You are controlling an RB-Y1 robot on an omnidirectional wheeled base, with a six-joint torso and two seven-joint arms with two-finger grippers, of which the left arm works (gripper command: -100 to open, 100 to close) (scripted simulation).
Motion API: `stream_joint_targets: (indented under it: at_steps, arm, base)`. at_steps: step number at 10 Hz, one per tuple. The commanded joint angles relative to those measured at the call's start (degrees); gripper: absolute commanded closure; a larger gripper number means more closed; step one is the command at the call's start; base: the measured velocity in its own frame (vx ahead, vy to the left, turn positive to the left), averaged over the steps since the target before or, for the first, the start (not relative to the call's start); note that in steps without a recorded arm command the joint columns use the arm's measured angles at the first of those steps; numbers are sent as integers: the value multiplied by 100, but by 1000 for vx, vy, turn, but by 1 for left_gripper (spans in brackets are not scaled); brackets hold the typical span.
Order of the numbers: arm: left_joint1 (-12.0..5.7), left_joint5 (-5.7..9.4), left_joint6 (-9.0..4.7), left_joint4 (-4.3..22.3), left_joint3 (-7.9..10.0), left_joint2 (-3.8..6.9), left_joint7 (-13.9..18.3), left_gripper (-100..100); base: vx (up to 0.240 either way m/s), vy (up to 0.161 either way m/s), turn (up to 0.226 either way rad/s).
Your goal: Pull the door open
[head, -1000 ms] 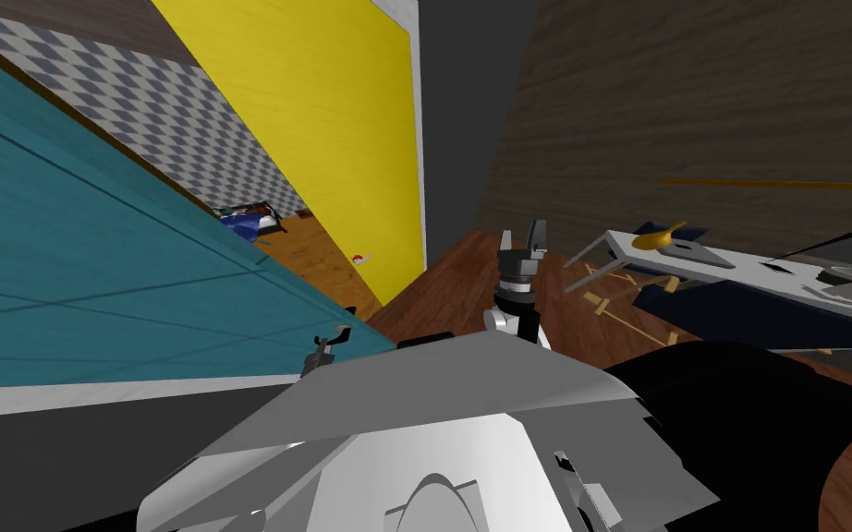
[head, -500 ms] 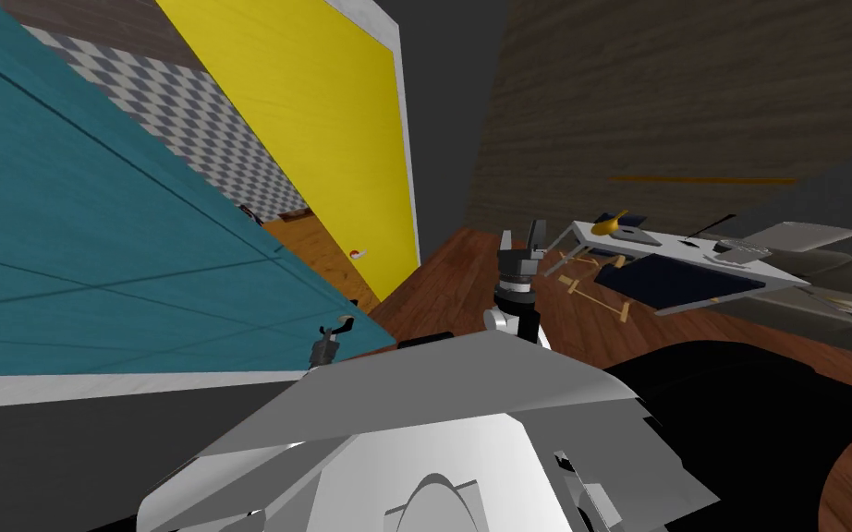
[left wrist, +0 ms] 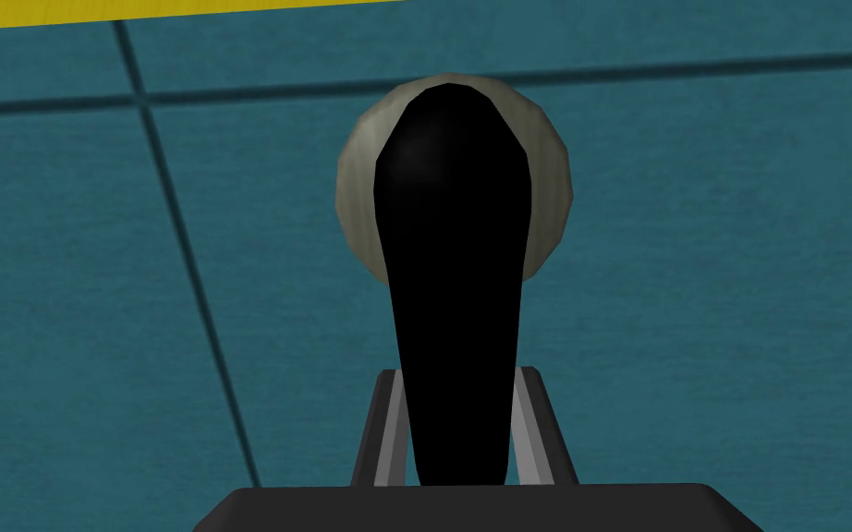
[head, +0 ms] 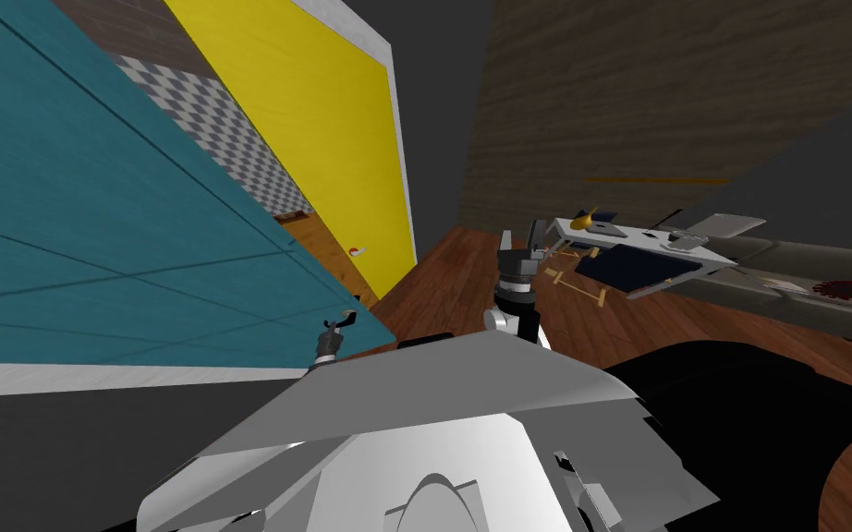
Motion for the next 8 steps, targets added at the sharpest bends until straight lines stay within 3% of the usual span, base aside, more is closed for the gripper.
stream_joint_targets:
  at_steps: [1, 4, 5, 6, 8]
  arm:
    - [-206, 24, 62, 105, -78, -77, -53, 100]
    - [-461, 99, 226, 197, -113, -127, -143, 100]
    - [-461, 99, 226, 185, -113, -127, -143, 100]
    - [-644, 152, 344, 262, -138, -162, -207, 100]
    - [-829, 207, 464, 329, -163, -198, -272, 100]
  base:
    - [-136, 40, -139]
    - [-184, 51, -130]
    - [-161, 27, -46]
    - [-192, 52, -87]
    - [-230, 60, -172]
